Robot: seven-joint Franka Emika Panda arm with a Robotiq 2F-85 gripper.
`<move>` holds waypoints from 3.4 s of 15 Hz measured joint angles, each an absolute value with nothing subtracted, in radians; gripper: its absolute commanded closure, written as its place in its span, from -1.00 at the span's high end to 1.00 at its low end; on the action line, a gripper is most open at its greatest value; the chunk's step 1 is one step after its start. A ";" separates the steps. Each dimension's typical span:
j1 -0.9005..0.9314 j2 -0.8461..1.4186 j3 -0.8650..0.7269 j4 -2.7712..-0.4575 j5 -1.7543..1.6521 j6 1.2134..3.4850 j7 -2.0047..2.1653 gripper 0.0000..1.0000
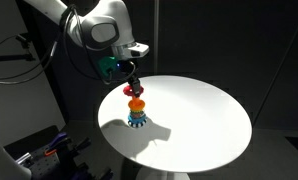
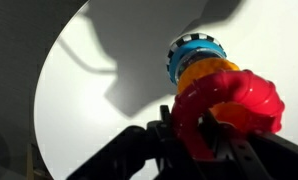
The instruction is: Put the red ring on the ring holder
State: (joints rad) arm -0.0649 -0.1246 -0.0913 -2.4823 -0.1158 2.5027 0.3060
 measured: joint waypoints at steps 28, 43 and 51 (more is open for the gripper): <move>-0.074 -0.094 -0.091 -2.481 -0.097 2.520 0.303 1.00; -0.071 -0.091 -0.073 -2.477 -0.075 2.519 0.303 1.00; -0.066 -0.092 -0.057 -2.475 -0.050 2.518 0.303 1.00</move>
